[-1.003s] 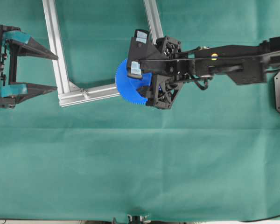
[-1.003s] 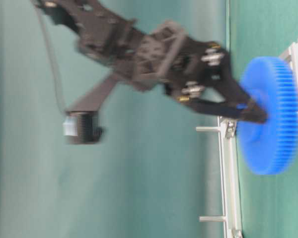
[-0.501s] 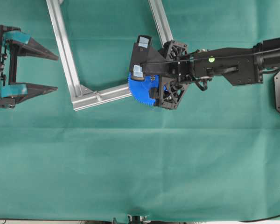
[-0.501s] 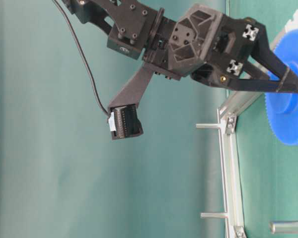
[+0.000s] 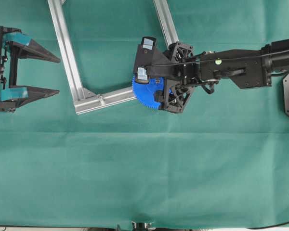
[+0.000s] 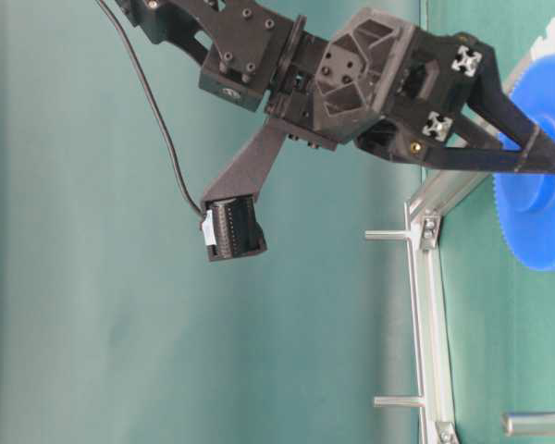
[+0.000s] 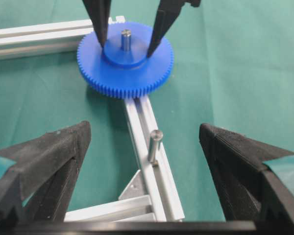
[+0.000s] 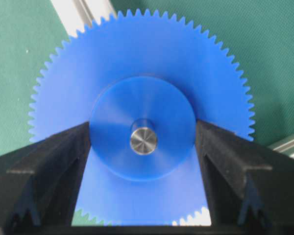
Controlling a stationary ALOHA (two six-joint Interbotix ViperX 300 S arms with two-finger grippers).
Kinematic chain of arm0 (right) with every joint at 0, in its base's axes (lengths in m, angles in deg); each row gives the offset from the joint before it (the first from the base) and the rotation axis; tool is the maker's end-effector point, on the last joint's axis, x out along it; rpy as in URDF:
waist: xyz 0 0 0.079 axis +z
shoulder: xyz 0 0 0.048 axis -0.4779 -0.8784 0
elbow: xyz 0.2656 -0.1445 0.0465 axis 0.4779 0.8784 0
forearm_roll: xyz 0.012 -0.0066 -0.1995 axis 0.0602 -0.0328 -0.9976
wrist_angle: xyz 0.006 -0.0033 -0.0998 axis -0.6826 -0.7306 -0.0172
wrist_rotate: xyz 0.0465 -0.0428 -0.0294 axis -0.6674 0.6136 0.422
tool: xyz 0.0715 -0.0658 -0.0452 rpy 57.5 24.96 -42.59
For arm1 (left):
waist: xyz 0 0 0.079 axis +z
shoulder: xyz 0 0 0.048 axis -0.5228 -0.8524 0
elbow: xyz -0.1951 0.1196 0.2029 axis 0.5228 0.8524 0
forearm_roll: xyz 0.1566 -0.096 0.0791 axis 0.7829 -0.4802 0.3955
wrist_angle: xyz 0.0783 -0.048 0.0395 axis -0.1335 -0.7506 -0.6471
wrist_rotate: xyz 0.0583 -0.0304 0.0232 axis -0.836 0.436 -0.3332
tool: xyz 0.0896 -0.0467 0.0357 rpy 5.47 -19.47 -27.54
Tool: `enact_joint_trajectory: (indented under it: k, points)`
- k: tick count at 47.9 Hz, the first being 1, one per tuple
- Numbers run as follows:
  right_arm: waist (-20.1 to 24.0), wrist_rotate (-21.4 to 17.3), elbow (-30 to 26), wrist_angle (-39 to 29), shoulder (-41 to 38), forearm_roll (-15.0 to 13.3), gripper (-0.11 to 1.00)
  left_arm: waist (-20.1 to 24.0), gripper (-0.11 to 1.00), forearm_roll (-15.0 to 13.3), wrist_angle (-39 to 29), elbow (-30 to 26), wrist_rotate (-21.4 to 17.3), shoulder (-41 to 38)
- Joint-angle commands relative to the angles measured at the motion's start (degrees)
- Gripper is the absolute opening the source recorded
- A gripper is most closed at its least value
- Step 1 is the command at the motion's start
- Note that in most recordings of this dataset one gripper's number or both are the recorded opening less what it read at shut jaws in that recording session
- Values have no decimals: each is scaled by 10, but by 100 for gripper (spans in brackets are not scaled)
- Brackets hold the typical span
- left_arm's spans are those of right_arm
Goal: Find the location of the shaft and insert the gear.
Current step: 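Lower the gear down onto the steel shaft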
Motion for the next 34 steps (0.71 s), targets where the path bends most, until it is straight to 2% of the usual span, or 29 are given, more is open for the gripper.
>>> enact_joint_trajectory:
  k: [1, 24, 30, 34]
  points:
    - [2, 0, -8, 3, 11, 1, 69, -1, 97, -2, 3, -14, 0, -1]
    - [3, 0, -15, 3, 11, 1, 70, 0, 97, -2, 3, -13, 0, 0]
    - [4, 0, -18, 2, 11, -1, 89, 0, 97, -2, 2, -13, 0, 0]
    - [4, 0, -20, 2, 12, -1, 89, -1, 97, -2, 2, -14, 0, 1]
